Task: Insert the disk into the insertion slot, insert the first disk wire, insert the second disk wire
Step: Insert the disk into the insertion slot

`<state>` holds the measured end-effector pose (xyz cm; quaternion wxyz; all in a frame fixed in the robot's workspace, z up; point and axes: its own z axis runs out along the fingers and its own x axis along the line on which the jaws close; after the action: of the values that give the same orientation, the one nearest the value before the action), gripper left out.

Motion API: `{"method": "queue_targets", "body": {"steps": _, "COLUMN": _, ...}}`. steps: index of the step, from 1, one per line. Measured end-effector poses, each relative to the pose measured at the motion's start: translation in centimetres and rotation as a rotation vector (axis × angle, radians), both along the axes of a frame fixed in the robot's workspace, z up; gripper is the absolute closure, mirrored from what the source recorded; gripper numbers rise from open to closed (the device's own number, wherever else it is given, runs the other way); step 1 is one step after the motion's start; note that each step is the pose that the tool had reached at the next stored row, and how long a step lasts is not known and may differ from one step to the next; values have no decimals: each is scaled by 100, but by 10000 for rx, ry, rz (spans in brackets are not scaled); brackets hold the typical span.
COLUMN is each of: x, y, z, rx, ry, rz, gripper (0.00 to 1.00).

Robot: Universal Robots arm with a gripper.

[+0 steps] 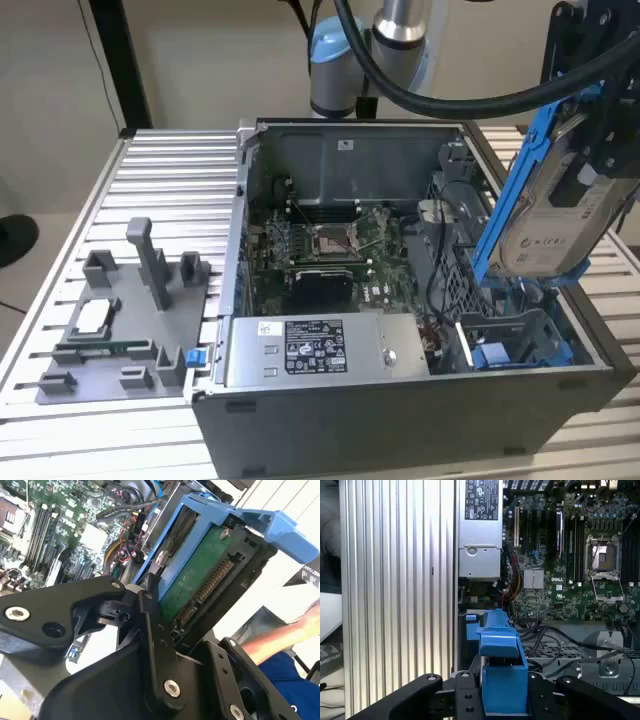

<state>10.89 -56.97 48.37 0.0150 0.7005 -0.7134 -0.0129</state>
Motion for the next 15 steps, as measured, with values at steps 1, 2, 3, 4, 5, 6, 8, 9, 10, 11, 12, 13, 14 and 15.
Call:
{"method": "queue_targets", "body": {"steps": 1, "x": 0, "y": 0, "z": 0, "rx": 0, "ry": 0, "rz": 0, "gripper": 100}}
{"method": "queue_targets", "body": {"steps": 2, "x": 0, "y": 0, "z": 0, "rx": 0, "ry": 0, "rz": 0, "gripper": 100}}
{"method": "queue_targets", "body": {"steps": 3, "x": 0, "y": 0, "z": 0, "rx": 0, "ry": 0, "rz": 0, "gripper": 100}}
{"method": "queue_targets", "body": {"steps": 4, "x": 0, "y": 0, "z": 0, "rx": 0, "ry": 0, "rz": 0, "gripper": 100}}
{"method": "queue_targets", "body": {"steps": 5, "x": 0, "y": -1, "z": 1, "rx": -2, "ry": 0, "rz": 0, "gripper": 100}}
{"method": "queue_targets", "body": {"steps": 6, "x": 0, "y": -4, "z": 1, "rx": -4, "ry": 0, "rz": 0, "gripper": 100}}
{"method": "queue_targets", "body": {"steps": 8, "x": 0, "y": -13, "z": -3, "rx": 1, "ry": 0, "rz": 0, "gripper": 100}}
{"method": "queue_targets", "body": {"steps": 9, "x": 0, "y": -18, "z": -4, "rx": -1, "ry": 0, "rz": -1, "gripper": 100}}
{"method": "queue_targets", "body": {"steps": 10, "x": 0, "y": -23, "z": -5, "rx": -1, "ry": 0, "rz": -1, "gripper": 100}}
{"method": "queue_targets", "body": {"steps": 11, "x": 0, "y": -29, "z": -7, "rx": 0, "ry": 0, "rz": 1, "gripper": 100}}
{"method": "queue_targets", "body": {"steps": 12, "x": 0, "y": -35, "z": -8, "rx": -1, "ry": 0, "rz": 1, "gripper": 100}}
{"method": "queue_targets", "body": {"steps": 13, "x": 0, "y": -41, "z": -10, "rx": 0, "ry": 0, "rz": 0, "gripper": 100}}
{"method": "queue_targets", "body": {"steps": 14, "x": 0, "y": -48, "z": -11, "rx": 0, "ry": 0, "rz": 0, "gripper": 100}}
{"method": "queue_targets", "body": {"steps": 15, "x": 0, "y": -55, "z": -12, "rx": -1, "ry": 0, "rz": 0, "gripper": 100}}
